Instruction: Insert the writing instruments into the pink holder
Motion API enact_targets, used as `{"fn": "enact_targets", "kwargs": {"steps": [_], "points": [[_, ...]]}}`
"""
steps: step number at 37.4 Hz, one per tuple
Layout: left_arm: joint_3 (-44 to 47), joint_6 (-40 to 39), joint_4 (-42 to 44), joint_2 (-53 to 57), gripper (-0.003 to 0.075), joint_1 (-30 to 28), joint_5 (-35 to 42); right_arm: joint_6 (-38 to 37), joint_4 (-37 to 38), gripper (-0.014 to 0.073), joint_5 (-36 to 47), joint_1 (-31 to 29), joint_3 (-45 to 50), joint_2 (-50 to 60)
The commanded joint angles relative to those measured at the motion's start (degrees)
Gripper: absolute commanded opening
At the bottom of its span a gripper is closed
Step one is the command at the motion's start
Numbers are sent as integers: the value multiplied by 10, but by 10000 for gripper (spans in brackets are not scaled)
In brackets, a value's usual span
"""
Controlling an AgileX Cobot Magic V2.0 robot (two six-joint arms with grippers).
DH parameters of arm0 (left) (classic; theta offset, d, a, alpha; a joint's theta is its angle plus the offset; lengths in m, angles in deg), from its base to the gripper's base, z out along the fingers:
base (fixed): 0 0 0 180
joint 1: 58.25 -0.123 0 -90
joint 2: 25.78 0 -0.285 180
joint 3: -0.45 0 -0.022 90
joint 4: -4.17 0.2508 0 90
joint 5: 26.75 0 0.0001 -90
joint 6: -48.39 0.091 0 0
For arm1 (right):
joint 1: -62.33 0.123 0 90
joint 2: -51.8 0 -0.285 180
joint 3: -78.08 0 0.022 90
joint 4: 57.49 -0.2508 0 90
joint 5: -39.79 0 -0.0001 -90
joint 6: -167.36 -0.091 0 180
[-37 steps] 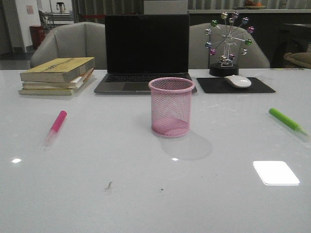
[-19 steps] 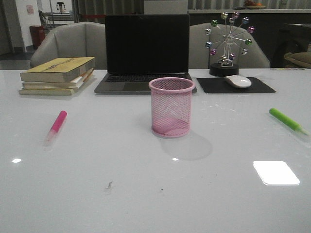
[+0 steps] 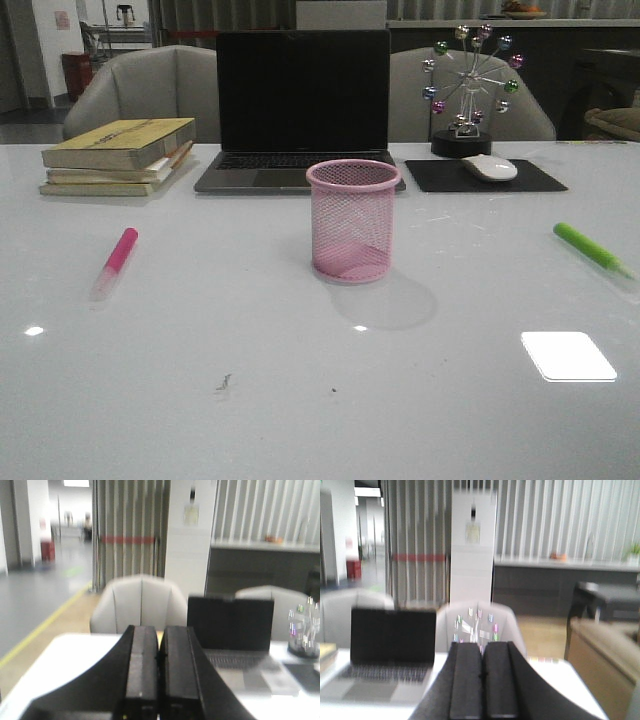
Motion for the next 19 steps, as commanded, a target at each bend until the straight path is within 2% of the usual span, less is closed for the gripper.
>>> {"fn": "enact_targets", "kwargs": {"steps": [1,10,14,17,19], "points": [[-37,-6,-27,-49,92,-1,-14,1,-1,29,13,-4,-22,-49],[-39,-6,-47,-108,99,-1,-74,1,-1,29,-85,-4,-21,-101],[-39,-6,-47,-119,160,-1,-74,1,-1,46,-101,-4,-21,-107],[-39,-6,-47,-124,248,-1,-73,1,-1,120,-96,-4,-21,-107],[-39,-6,-47,-125,307,-1,-73,1,-1,214,-95,-4,-21,-107]]}}
